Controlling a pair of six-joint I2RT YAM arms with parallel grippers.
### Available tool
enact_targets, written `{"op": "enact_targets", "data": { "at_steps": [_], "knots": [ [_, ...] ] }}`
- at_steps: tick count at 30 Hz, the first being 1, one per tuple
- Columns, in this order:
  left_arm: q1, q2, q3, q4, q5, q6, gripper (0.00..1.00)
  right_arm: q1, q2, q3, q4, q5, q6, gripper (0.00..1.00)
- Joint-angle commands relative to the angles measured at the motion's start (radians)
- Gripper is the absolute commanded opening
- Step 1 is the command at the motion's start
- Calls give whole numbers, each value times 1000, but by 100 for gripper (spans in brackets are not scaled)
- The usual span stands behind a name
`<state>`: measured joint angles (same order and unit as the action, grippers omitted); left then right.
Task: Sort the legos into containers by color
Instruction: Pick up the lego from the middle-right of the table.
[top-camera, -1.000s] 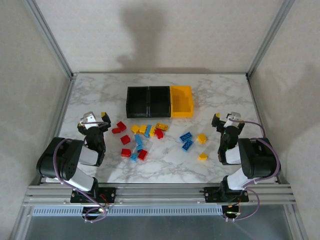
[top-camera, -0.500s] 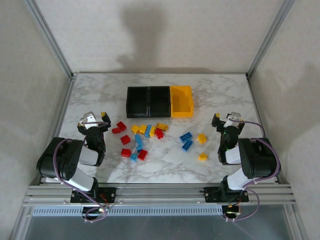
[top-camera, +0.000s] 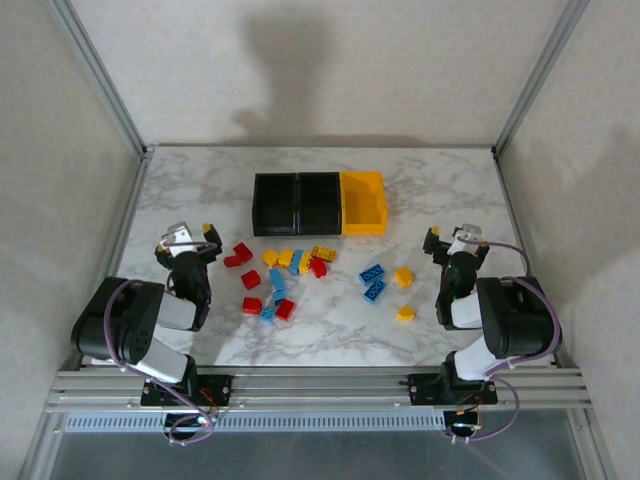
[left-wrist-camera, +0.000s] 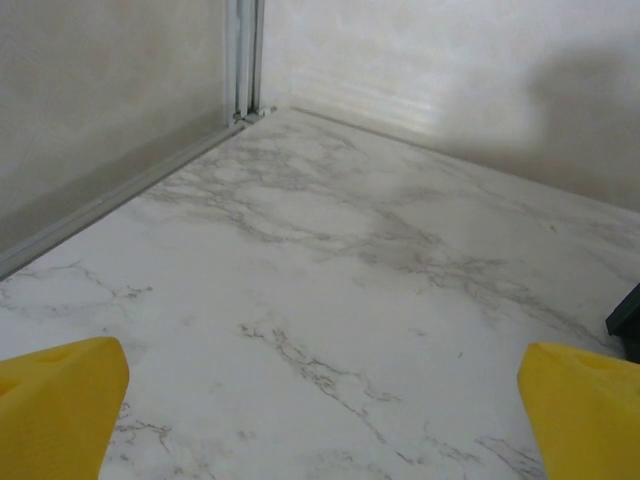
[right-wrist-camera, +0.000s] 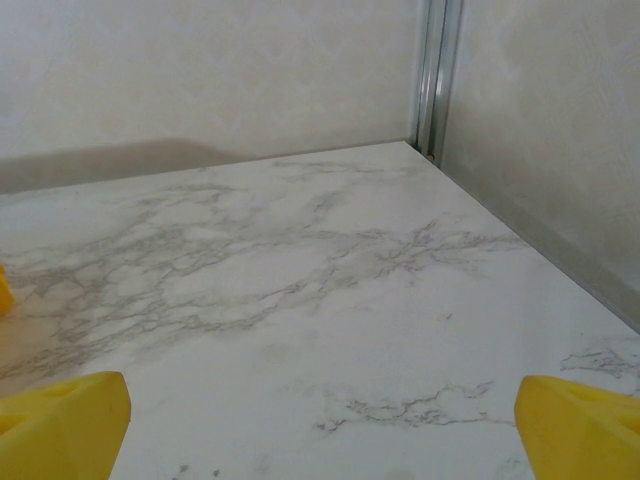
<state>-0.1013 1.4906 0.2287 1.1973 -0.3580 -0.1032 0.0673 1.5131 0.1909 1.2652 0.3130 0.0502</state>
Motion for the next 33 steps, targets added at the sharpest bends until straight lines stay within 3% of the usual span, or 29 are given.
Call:
{"op": "enact_targets", "data": {
  "at_steps": [1, 7, 10, 12, 13, 14, 16, 19, 22, 25, 29, 33],
  "knots": [
    [-4, -112, 125, -232, 13, 15, 99, 14, -103, 55, -135, 1, -22, 99],
    [-3, -273, 199, -387, 54, -56, 99, 15, -316, 173, -383, -50, 87, 99],
    [5, -363, 225, -492, 106, -225, 99, 10, -415, 304, -681, -37, 311, 99],
    [11, -422, 238, -584, 102, -383, 99, 2, -436, 423, -1035, 99, 559, 99],
    [16, -453, 247, -656, 81, -474, 100, -23, -432, 453, -1091, 65, 592, 98],
    [25, -475, 251, -692, 107, -512, 100, -37, -434, 463, -1090, -17, 551, 90],
    [31, -500, 274, -765, 205, -542, 100, -40, -452, 475, -1111, -94, 545, 86],
    [25, -497, 363, -969, 357, -536, 97, -38, -404, 620, -1358, -194, 553, 91],
    [4, -506, 401, -1114, 461, -531, 78, -14, -346, 725, -1553, -251, 514, 70],
    [-32, -545, 403, -1206, 549, -519, 63, 31, -374, 732, -1641, -273, 495, 67],
    [-93, -582, 372, -1274, 662, -564, 59, 59, -348, 764, -1806, -306, 476, 63],
    [-249, -597, 323, -1269, 687, -607, 60, 101, -298, 765, -1922, -315, 470, 63]
  ]
}}
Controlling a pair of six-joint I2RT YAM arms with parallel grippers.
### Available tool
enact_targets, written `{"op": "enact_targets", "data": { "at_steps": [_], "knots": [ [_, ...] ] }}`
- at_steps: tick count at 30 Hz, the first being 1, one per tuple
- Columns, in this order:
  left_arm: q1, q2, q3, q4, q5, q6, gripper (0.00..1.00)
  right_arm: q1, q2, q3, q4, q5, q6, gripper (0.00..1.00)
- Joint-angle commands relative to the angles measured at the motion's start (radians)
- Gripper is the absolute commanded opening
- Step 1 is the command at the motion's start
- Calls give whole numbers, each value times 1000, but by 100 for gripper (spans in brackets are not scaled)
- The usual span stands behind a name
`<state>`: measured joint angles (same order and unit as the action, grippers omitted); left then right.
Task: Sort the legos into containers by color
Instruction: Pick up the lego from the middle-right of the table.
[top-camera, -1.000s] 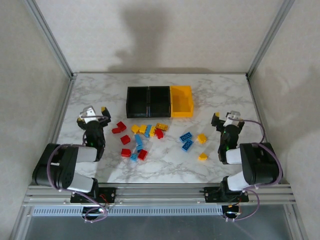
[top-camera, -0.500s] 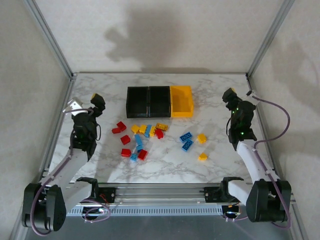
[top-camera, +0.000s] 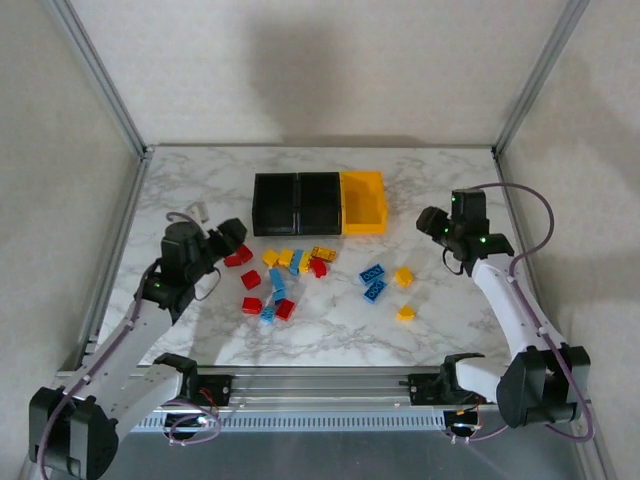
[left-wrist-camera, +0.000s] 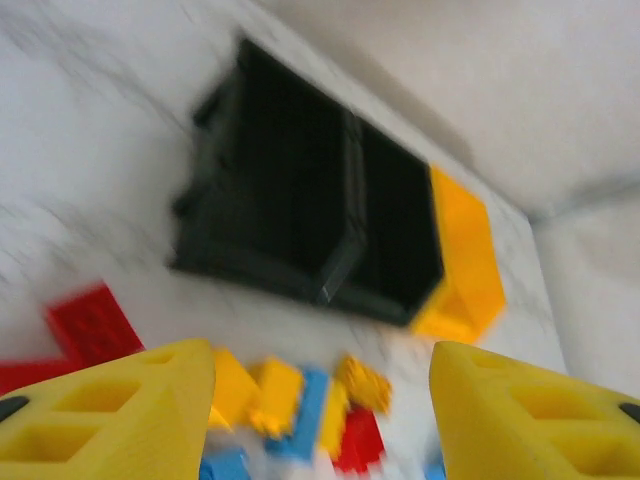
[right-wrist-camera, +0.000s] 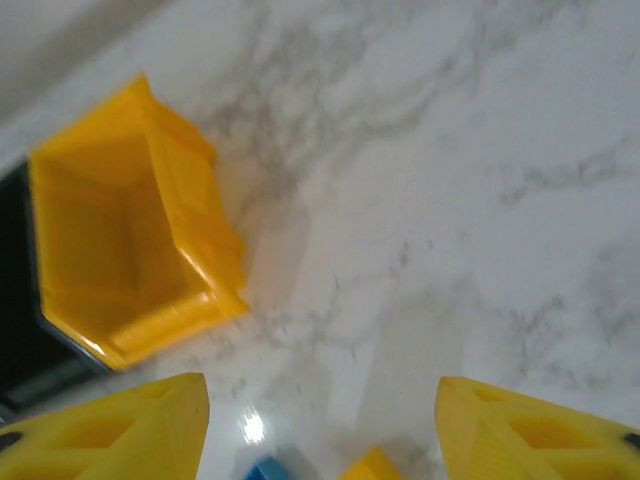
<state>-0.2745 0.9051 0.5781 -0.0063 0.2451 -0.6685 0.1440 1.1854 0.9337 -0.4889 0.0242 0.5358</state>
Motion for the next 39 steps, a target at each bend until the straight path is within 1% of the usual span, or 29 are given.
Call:
{"op": "enact_targets", "data": {
  "at_steps": [1, 4, 7, 10, 12, 14, 17, 19, 22, 26, 29, 32, 35, 37, 39],
  "knots": [
    [-130, -8, -29, -65, 68, -43, 61, 39, 37, 13, -182, -18, -9, 65],
    [-289, 22, -35, -41, -5, -58, 63, 96, 53, -27, -196, 18, 32, 66],
    [-415, 93, -23, -20, -47, -53, 64, 141, 72, -81, -165, 15, 56, 66],
    [-496, 172, -5, 1, -77, -49, 65, 173, 94, -110, -136, 0, 62, 68],
    [-530, 218, 9, 14, -72, -43, 66, 194, 120, -117, -131, 23, 50, 72],
    [-562, 251, 21, 22, -80, -40, 67, 199, 143, -122, -122, 38, 33, 73],
    [-589, 276, 26, 41, -90, -47, 67, 205, 168, -118, -103, 56, 7, 76],
    [-595, 283, 24, 52, -95, -55, 67, 205, 198, -116, -90, 56, -10, 75],
    [-600, 284, 17, 57, -109, -65, 67, 204, 260, -112, -78, 90, -19, 74],
    [-604, 275, 10, 54, -120, -78, 67, 204, 309, -104, -43, 83, -28, 72],
    [-606, 272, 8, 49, -130, -82, 67, 205, 335, -91, -28, 98, -35, 68],
    [-606, 277, 11, 54, -137, -85, 67, 205, 359, -70, -20, 97, -43, 59],
    [-607, 288, 14, 58, -141, -89, 67, 204, 373, -49, -18, 96, -47, 46],
    [-608, 294, 14, 63, -141, -94, 67, 205, 375, -37, -25, 92, -52, 36],
    [-608, 295, 16, 67, -140, -97, 67, 204, 367, -29, -30, 83, -56, 29]
  ]
}}
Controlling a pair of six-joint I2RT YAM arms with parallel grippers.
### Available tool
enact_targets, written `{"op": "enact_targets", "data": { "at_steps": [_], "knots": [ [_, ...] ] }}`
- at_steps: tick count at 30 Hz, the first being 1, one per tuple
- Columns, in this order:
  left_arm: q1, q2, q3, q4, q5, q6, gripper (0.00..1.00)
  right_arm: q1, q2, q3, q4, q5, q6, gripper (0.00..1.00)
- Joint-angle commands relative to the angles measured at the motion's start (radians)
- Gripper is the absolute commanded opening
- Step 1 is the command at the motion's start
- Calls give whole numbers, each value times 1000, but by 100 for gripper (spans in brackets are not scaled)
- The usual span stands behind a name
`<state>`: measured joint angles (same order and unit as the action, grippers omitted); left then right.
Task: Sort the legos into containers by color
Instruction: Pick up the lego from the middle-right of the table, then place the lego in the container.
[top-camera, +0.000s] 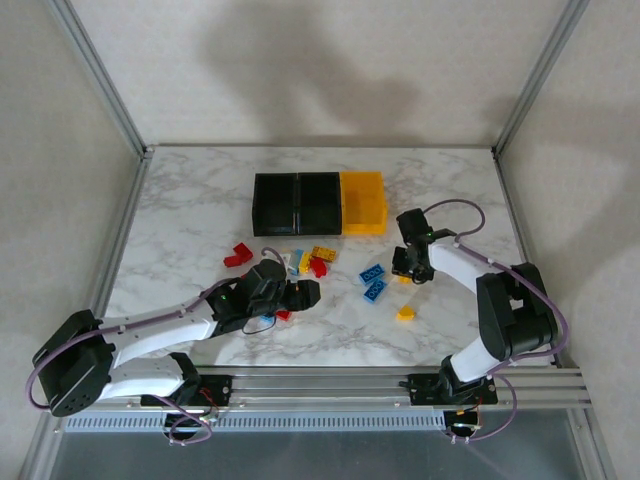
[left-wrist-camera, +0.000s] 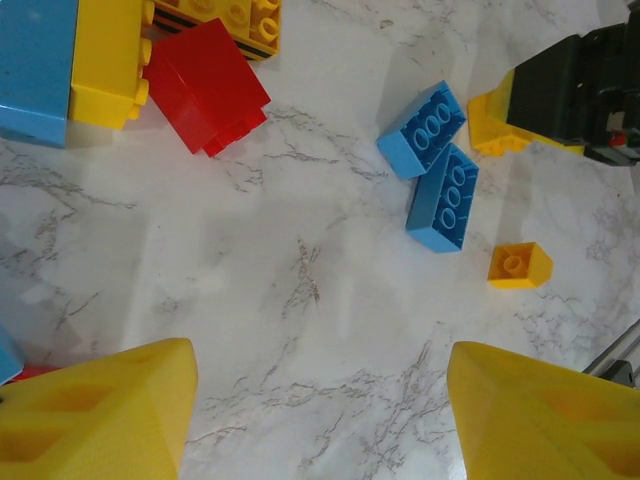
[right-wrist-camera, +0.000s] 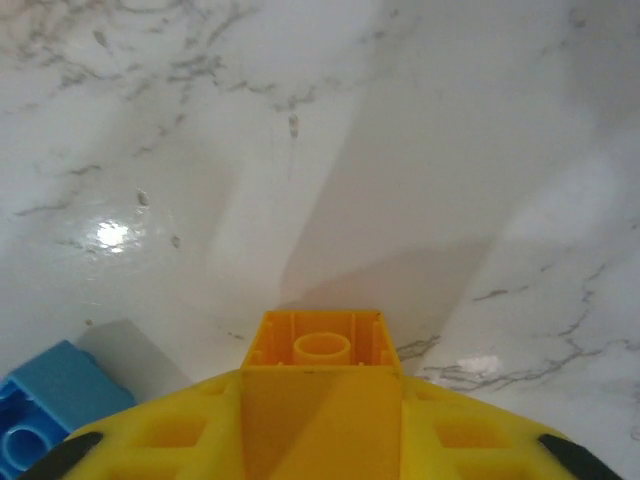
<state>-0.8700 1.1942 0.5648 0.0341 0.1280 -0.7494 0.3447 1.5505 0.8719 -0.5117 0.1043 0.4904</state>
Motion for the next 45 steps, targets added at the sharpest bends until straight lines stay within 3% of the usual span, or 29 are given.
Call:
{"op": "enact_targets", "data": {
  "at_steps": [1, 5, 12, 20, 32, 45],
  "knots": [
    [-12, 3, 31, 31, -25, -16, 67, 4, -5, 39, -12, -1, -13, 27],
    [-11, -7, 51, 17, -67, -18, 67, 7, -45, 85, -42, -14, -9, 22],
    [32, -66, 76, -3, -106, -57, 67, 47, -53, 264, -78, -64, -9, 22],
    [125, -141, 116, -70, -103, -89, 67, 102, 174, 551, -85, -51, -14, 22],
    [160, -282, 62, -155, -152, -144, 67, 103, 557, 937, -176, 13, -26, 24],
    [166, -327, 42, -193, -175, -156, 67, 103, 622, 924, -140, 6, 6, 29]
  ]
}}
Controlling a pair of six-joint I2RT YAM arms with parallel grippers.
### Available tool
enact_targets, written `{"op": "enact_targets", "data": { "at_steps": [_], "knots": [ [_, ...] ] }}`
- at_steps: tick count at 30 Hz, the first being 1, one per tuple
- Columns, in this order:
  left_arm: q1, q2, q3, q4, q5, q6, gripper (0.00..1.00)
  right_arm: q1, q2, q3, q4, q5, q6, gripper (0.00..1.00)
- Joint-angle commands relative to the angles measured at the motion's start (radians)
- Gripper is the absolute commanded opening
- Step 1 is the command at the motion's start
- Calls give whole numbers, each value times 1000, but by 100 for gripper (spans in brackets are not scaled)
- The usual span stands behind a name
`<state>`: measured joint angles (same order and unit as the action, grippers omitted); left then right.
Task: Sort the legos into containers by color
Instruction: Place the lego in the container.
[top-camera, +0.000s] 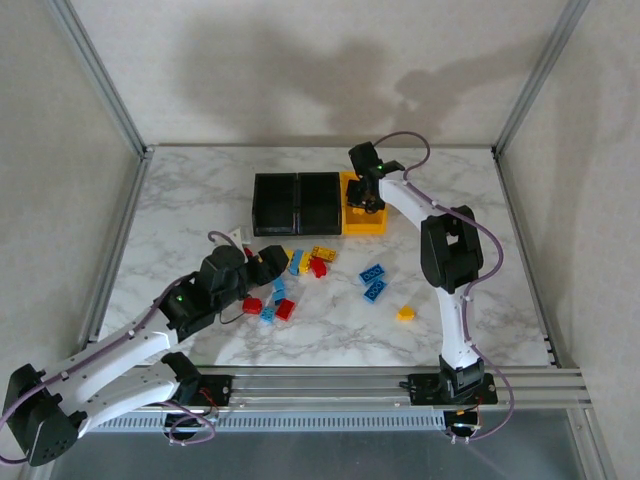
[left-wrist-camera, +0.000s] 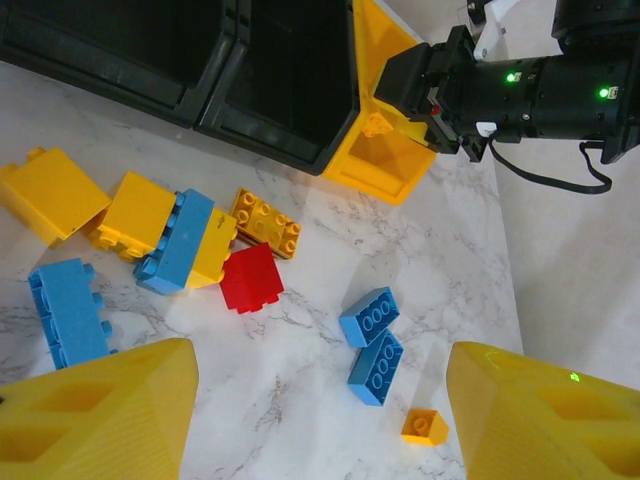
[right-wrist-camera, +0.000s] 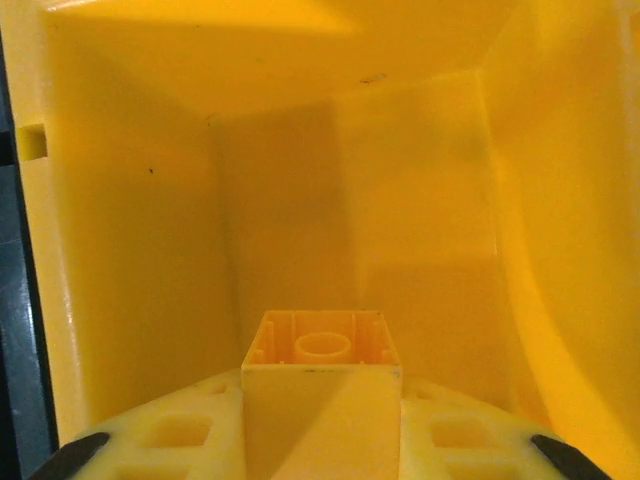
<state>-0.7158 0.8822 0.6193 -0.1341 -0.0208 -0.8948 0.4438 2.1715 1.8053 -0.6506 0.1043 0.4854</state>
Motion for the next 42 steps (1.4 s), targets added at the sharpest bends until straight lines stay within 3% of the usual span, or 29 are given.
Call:
{"op": "enact_targets", "data": {
  "at_steps": [1, 7, 17, 23, 29, 34, 42],
  "knots": [
    [12, -15, -13, -24, -27, -14, 67, 5, -2, -13, 2, 5, 11, 30],
    [12, -7, -15, -24, -36, -28, 67, 4, -20, 10, -11, 14, 4, 45],
    [20, 6, 22, -114, -88, -58, 66, 17, -191, -28, 19, 10, -18, 51],
    [76, 50, 74, -252, -134, -53, 65, 45, -433, -276, 151, -78, -45, 52],
    [194, 126, 97, -351, -156, -5, 62, 87, -703, -607, 316, -235, -75, 52],
    [296, 250, 131, -379, -153, 107, 62, 161, -873, -804, 382, -291, -92, 56],
    [421, 497, 258, -401, -96, 339, 71, 185, -985, -952, 400, -277, -41, 56]
  ]
}}
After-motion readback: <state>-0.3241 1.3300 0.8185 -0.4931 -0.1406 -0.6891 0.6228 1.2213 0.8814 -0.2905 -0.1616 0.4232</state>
